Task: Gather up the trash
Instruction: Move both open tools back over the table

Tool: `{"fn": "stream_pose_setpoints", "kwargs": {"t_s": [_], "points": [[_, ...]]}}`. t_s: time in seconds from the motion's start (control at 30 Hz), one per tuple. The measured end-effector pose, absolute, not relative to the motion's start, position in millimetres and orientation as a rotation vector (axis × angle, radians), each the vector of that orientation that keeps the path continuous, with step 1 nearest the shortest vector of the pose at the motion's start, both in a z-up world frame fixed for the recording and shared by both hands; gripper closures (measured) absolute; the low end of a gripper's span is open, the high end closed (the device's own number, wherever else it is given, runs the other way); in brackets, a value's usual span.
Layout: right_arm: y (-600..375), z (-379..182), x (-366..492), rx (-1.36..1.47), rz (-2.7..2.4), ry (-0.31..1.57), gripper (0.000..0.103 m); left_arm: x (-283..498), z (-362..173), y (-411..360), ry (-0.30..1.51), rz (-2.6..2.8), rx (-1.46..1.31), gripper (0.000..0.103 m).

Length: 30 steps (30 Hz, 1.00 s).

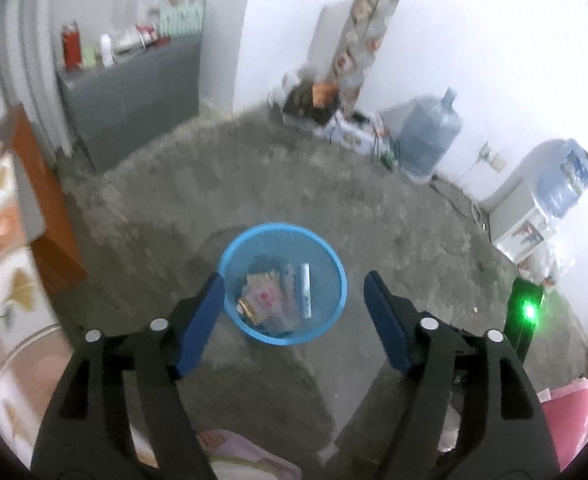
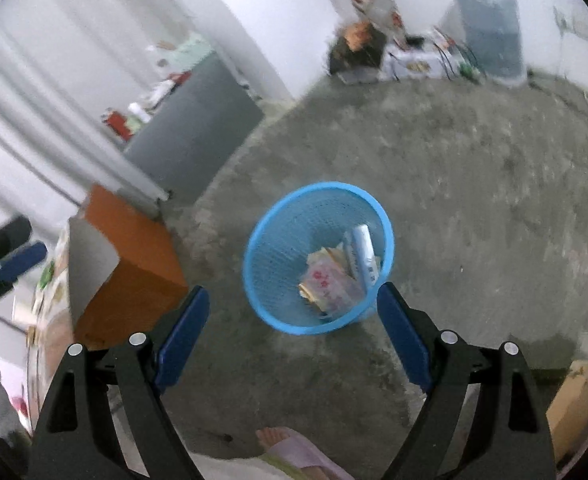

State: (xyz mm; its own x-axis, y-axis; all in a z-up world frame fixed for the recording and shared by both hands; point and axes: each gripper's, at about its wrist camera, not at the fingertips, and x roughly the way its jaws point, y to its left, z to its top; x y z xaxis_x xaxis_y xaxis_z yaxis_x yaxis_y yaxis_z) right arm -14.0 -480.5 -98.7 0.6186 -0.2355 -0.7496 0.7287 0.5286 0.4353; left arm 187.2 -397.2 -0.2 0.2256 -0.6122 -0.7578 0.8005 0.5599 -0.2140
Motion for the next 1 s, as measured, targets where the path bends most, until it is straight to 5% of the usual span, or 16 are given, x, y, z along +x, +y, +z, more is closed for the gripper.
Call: {"fn": "stream_pose_setpoints", "kwargs": {"t_s": [0.57,1.0], "points": [[-377.4,6.3,-1.0,0.587,-0.508,0.686,0.008,140.9,103.2,-214.0,0.699,-0.751,0.006,0.03],[-314.4,53.2,12.6,0.594,-0.216,0.615,0.008,97.3,152.6,13.7,0.499,-0.321,-0.172,0.03]]}}
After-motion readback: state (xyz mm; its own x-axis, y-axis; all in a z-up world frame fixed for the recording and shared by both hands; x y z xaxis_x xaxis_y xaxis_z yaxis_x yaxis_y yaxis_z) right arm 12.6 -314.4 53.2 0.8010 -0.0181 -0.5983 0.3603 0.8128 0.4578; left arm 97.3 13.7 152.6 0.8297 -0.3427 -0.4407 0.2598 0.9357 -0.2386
